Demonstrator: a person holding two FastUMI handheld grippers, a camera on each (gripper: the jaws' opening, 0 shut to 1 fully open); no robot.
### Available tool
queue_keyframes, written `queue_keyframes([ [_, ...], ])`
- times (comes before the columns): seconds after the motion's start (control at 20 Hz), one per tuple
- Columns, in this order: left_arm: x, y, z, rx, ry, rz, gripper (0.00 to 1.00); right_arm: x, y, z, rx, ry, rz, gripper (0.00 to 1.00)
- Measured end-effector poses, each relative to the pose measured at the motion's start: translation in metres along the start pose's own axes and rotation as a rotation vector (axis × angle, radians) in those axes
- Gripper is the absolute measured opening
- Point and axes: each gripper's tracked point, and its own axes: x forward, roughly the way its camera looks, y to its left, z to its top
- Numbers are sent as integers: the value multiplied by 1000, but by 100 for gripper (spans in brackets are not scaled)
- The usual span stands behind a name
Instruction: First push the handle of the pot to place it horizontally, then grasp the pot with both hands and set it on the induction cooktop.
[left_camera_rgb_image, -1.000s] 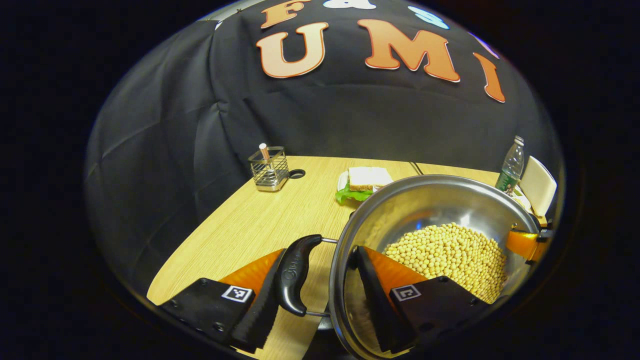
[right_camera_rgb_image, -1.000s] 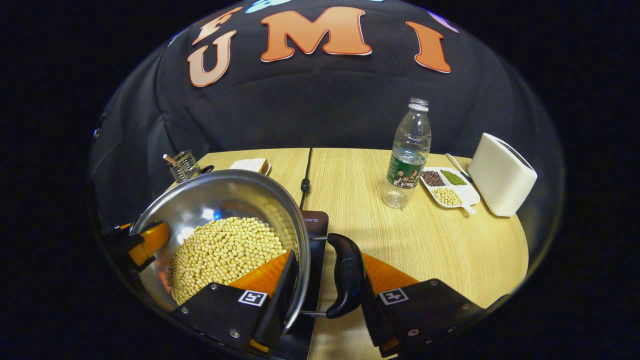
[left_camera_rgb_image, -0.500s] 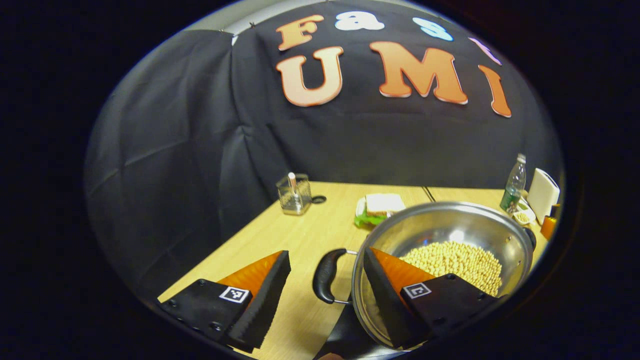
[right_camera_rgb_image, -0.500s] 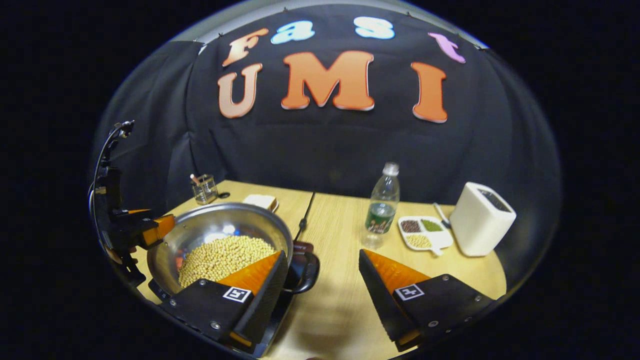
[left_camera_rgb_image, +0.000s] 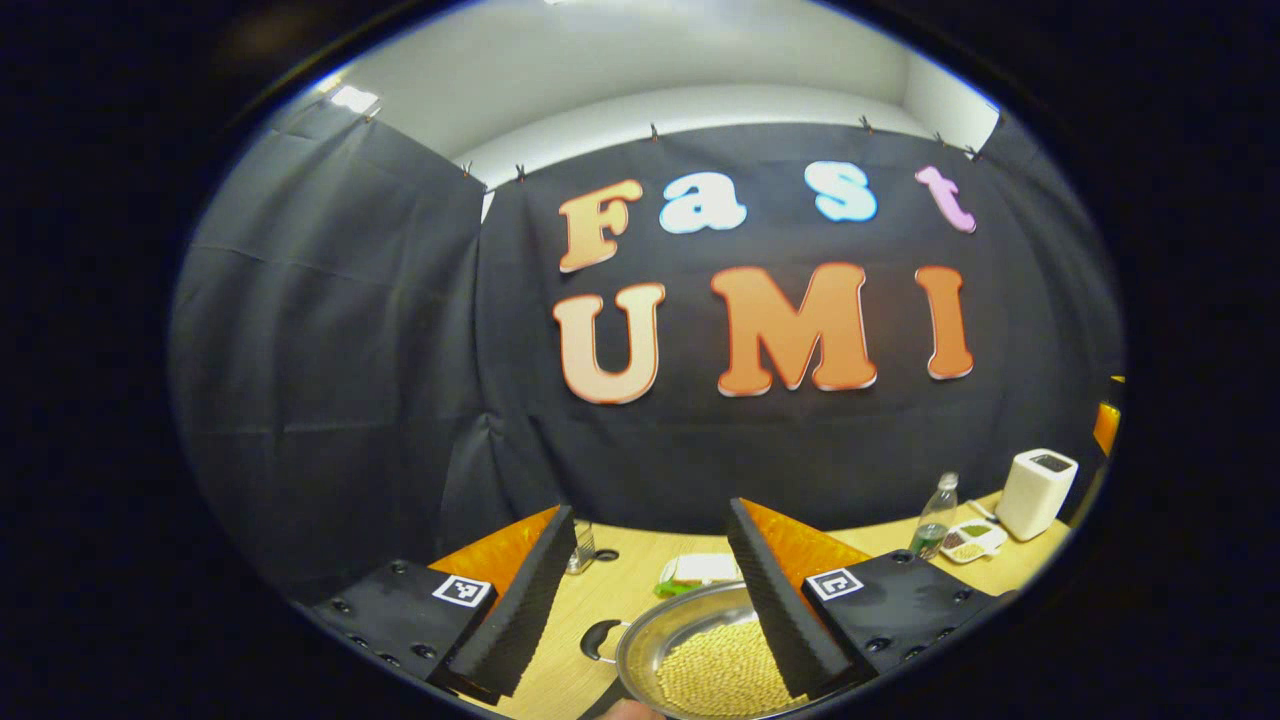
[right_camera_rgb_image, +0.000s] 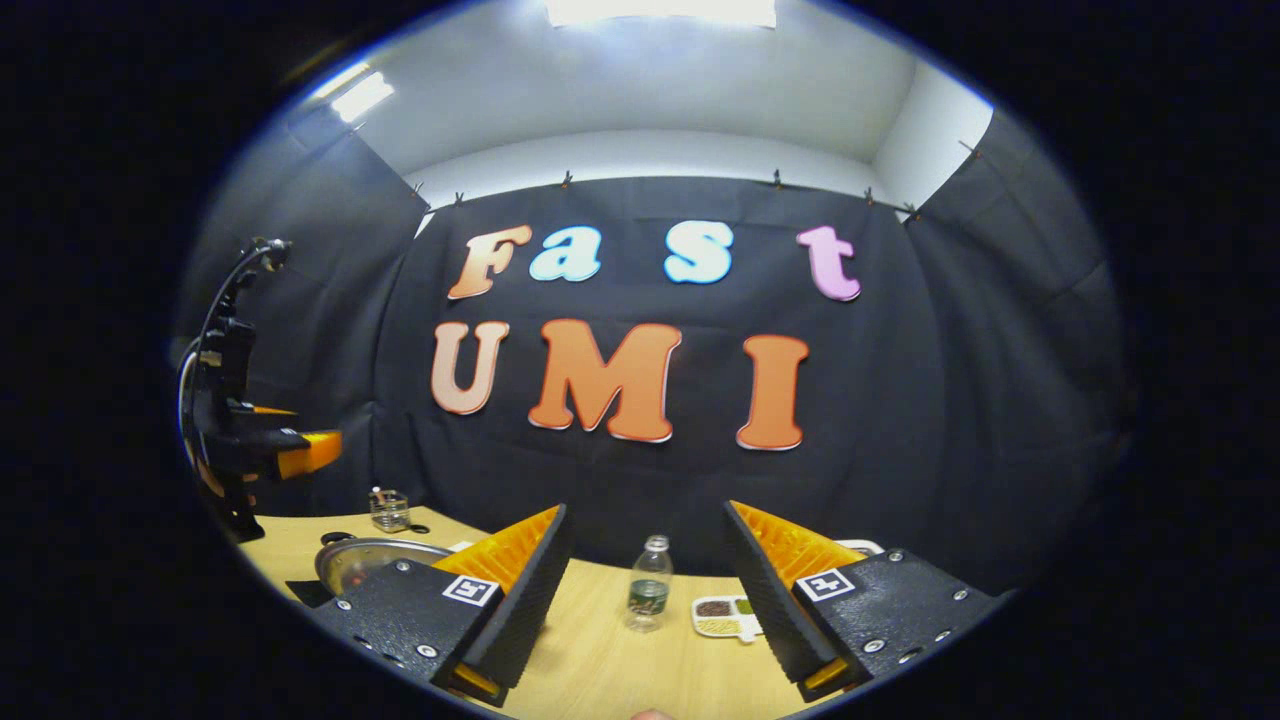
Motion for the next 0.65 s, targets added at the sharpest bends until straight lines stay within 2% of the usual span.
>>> queue_keyframes([
  [0.15, -20, -12, 47, -27, -98, -28, 99, -11, -29, 7, 35, 18, -39, 93],
  [0.25, -36, -21, 73, -17, -162, -55, 100, -13, -51, 30, 58, -54, -84, 93],
  [0.5, -79, -33, 141, -4, -338, -94, 100, -29, -85, 50, 82, -97, -180, 93],
  [0.55, -90, -35, 152, 2, -364, -111, 100, -33, -95, 58, 82, -107, -214, 93],
  [0.65, -104, -53, 161, 1, -386, -166, 98, -39, -94, 66, 96, -109, -229, 93],
])
